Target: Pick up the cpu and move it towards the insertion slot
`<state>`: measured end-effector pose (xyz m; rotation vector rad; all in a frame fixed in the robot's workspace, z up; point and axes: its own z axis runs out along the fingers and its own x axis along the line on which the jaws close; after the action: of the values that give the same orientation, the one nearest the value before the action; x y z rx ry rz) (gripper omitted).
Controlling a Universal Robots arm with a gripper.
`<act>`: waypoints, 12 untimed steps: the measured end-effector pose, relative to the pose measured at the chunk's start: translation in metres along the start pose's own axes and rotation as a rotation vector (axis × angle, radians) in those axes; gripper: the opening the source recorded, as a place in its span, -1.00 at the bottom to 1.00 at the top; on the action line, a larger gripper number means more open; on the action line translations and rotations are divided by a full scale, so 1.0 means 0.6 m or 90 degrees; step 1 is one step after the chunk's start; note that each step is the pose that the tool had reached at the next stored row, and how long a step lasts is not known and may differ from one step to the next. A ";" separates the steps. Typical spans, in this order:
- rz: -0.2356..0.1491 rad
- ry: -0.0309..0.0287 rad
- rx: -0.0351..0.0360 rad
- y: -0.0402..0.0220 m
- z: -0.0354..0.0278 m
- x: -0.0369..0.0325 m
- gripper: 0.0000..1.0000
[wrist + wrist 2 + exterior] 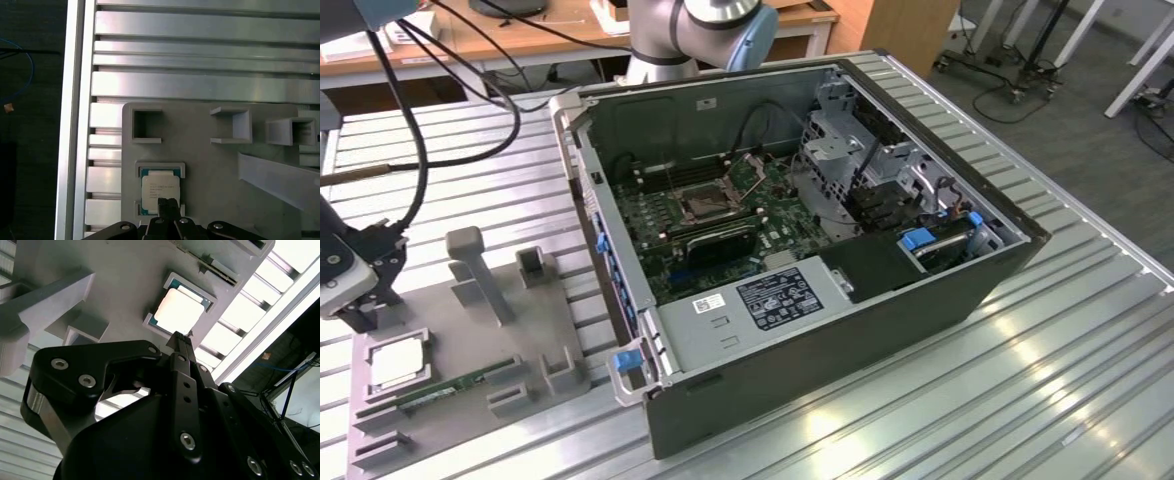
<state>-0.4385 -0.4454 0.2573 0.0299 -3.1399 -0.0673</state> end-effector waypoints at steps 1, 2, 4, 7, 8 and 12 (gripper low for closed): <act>0.000 0.0000 0.0000 0.000 0.001 0.000 -0.79; 0.000 0.0001 0.0000 0.000 0.002 0.000 -0.79; 0.000 0.0002 0.0001 0.000 0.003 0.000 -0.79; 0.000 -0.0001 -0.0001 -0.001 0.005 0.000 -0.79; 0.000 0.0000 0.0000 -0.001 0.006 0.000 -0.79; 0.000 0.0001 0.0001 -0.002 0.010 0.000 -0.79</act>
<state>-0.4385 -0.4463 0.2513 0.0299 -3.1397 -0.0670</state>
